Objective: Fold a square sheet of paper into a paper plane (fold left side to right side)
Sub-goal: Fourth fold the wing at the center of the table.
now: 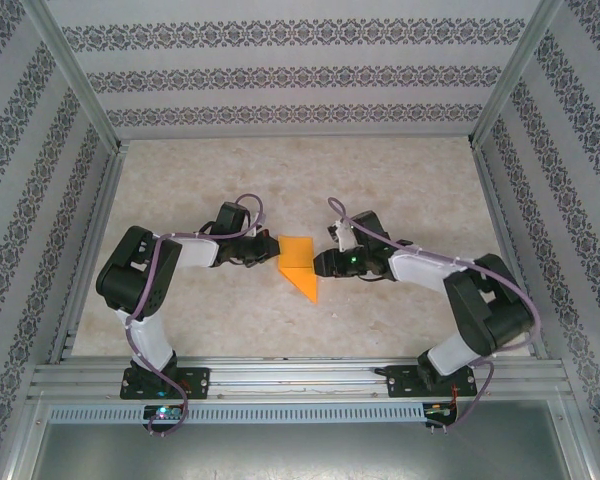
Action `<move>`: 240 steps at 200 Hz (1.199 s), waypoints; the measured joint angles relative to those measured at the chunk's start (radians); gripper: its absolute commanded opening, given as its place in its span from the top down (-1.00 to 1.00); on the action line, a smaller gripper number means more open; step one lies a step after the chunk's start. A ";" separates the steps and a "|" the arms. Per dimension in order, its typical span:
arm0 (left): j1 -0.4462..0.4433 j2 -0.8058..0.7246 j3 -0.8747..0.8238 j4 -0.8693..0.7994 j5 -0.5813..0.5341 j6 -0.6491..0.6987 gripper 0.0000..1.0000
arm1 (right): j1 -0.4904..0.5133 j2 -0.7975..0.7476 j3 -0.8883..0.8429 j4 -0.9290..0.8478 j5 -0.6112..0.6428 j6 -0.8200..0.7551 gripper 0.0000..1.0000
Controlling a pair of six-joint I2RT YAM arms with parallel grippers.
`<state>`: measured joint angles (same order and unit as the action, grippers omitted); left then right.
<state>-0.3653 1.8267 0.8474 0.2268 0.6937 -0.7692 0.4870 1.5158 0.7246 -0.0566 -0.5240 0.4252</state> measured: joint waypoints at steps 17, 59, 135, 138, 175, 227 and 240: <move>-0.010 -0.009 -0.006 0.027 -0.013 -0.035 1.00 | 0.041 -0.077 0.007 -0.095 0.119 -0.023 -0.06; -0.034 -0.036 -0.021 0.080 -0.048 -0.124 1.00 | 0.241 -0.197 0.037 -0.276 0.409 -0.031 -0.07; -0.046 -0.038 -0.018 0.080 -0.063 -0.161 1.00 | 0.504 0.051 0.212 -0.389 0.776 -0.006 0.03; -0.047 -0.038 -0.018 0.080 -0.063 -0.161 1.00 | 0.508 0.062 0.220 -0.391 0.783 -0.006 0.04; -0.047 -0.039 -0.008 0.080 -0.063 -0.161 1.00 | 0.524 0.152 0.269 -0.395 0.846 -0.014 0.10; -0.047 -0.039 0.002 0.076 -0.063 -0.161 1.00 | 0.524 0.229 0.294 -0.397 0.896 -0.022 0.14; -0.047 -0.038 0.004 0.074 -0.063 -0.161 1.00 | 0.524 0.235 0.295 -0.397 0.909 -0.022 0.14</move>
<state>-0.4126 1.7885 0.8516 0.3008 0.6312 -0.9302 1.0111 1.7508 1.0195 -0.4538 0.3855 0.4030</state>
